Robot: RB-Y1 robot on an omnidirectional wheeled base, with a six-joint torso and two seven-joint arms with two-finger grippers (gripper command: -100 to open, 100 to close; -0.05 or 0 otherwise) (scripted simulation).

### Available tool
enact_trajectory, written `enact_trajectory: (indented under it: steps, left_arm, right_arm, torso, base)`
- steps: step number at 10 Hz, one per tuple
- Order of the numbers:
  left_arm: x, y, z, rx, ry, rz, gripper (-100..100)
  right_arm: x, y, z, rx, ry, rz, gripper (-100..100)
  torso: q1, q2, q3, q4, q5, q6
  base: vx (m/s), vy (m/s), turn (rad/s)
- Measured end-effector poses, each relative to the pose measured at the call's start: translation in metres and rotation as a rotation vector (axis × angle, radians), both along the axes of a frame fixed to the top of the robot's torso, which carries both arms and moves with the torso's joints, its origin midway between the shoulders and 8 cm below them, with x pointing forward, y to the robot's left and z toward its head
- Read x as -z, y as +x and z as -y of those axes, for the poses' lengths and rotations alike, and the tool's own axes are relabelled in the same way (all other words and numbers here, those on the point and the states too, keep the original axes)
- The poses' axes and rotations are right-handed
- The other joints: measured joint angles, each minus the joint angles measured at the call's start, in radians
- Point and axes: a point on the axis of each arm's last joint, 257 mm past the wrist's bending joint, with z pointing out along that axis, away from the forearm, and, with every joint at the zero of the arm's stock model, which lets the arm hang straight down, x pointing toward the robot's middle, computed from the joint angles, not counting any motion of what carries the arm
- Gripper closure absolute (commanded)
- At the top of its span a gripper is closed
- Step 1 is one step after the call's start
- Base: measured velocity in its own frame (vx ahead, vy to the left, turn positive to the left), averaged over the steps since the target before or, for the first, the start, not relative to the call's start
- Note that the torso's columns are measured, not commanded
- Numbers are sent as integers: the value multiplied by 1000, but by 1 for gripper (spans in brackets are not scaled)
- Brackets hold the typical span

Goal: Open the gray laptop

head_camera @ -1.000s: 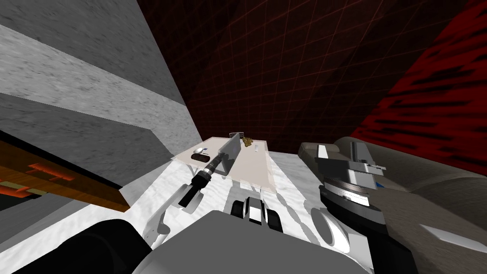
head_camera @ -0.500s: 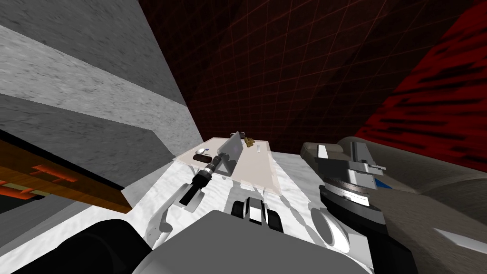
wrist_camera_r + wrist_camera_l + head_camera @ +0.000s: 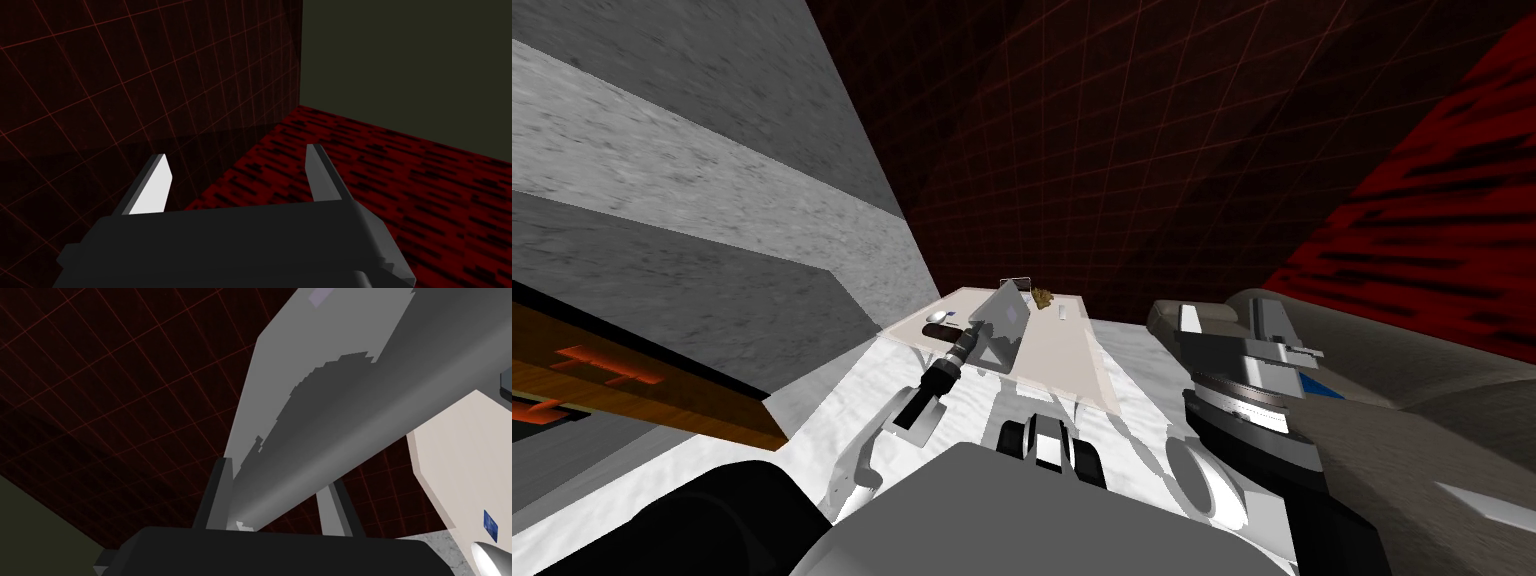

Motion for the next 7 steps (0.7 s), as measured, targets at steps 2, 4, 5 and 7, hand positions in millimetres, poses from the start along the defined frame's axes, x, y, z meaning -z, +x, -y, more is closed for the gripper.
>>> enact_trajectory:
  steps: [2,4,5,7]
  left_arm:
    - [2,1,1,-1,-45,-6,100]
    - [16,7,1,-5,-135,-16,100]
    - [23,10,2,-5,-179,-20,100]
    - [36,15,6,-8,-263,-28,100]
  right_arm:
    - [0,0,0,0,0,0,0]
    - [0,0,0,0,0,0,0]
    - [0,0,0,0,0,0,0]
    - [0,0,0,0,0,0,0]
  torso:
    - [-2,2,1,0,0,0]
    - [6,1,1,0,2,-1]
    - [5,1,0,-1,2,-1]
    - [1,0,0,0,0,0]
  base:
    - [-13,76,-8]
    - [-24,159,-23]
    - [-42,137,-4]
    - [-9,134,-6]
